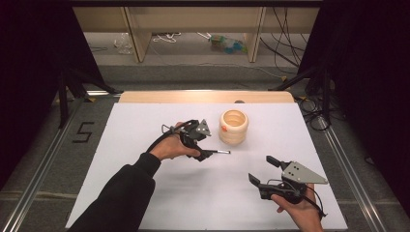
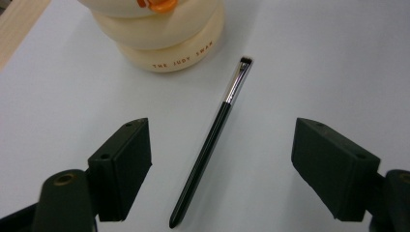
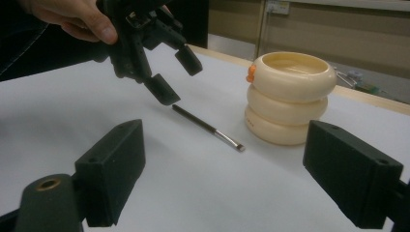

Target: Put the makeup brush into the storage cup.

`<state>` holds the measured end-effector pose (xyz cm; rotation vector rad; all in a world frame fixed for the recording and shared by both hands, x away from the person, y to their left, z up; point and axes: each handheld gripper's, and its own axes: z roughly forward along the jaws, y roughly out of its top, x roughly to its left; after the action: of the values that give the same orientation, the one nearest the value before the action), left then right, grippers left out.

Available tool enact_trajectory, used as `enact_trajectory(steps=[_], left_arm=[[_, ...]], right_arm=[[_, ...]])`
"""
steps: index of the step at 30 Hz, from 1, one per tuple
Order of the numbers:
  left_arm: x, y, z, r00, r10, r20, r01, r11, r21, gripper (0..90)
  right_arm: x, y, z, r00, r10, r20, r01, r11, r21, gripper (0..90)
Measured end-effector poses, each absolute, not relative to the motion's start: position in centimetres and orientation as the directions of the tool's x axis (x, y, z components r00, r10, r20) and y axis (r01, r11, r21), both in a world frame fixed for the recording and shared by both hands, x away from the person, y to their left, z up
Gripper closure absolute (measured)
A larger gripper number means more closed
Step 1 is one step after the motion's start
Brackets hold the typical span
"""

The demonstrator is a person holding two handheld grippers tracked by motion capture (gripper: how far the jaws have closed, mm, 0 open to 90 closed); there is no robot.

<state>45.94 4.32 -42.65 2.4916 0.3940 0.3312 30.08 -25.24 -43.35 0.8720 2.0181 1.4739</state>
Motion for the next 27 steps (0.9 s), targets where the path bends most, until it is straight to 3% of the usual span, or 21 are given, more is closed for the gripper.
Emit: enact_trajectory(steps=[27], left_arm=[[48.5, 2.3, -44.3, 0.943, 0.305, 0.130, 0.220, -0.870, 0.441, 26.1]], right_arm=[[30.2, -25.1, -43.5, -0.682, 0.731, 0.008, 0.237, 0.211, 0.948, 16.4]])
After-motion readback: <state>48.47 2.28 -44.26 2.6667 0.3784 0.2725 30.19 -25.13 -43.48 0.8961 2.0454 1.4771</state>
